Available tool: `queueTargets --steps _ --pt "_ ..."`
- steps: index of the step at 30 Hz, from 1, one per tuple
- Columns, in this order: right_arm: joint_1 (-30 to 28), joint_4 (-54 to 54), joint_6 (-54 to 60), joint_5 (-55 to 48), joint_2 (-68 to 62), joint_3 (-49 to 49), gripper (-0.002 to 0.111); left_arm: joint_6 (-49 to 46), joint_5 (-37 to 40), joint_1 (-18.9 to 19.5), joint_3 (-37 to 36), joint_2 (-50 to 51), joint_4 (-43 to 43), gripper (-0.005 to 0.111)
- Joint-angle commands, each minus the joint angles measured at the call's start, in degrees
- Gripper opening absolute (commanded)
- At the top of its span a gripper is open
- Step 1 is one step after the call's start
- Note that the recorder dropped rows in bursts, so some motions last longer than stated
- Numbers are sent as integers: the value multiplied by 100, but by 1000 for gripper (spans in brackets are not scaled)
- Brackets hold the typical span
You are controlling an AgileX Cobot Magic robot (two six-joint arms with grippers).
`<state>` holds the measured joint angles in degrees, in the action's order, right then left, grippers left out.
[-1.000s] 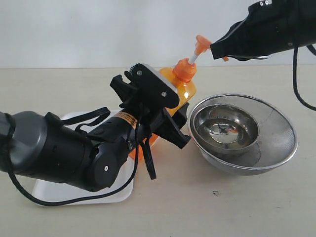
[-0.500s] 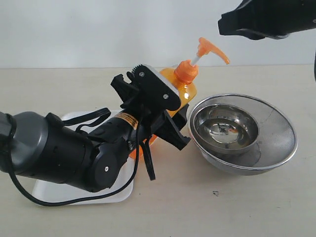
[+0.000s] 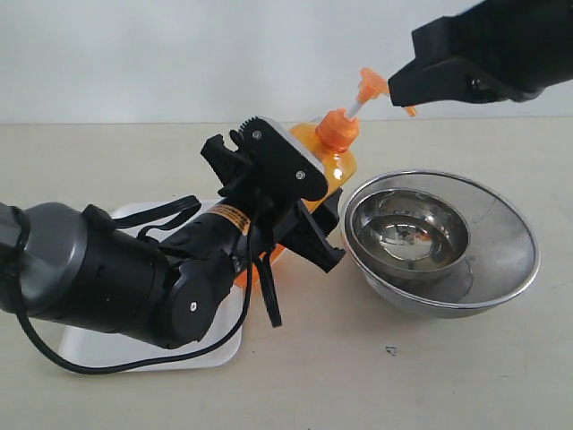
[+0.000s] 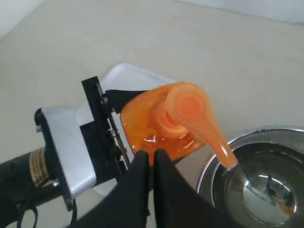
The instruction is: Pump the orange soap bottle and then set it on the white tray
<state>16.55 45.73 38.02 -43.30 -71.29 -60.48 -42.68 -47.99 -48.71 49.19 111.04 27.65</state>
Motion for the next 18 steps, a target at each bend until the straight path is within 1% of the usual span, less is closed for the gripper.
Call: queueTargets --steps 1,10,18 --pt "3 -67 -13 -46 -266 -20 0 -64 -151 11 15 5 17 5" --pt "3 -189 -3 271 -343 -20 0 -64 -151 11 15 5 17 5" --pt "3 -647 -344 616 -393 -20 0 -64 -163 11 15 5 19 5"
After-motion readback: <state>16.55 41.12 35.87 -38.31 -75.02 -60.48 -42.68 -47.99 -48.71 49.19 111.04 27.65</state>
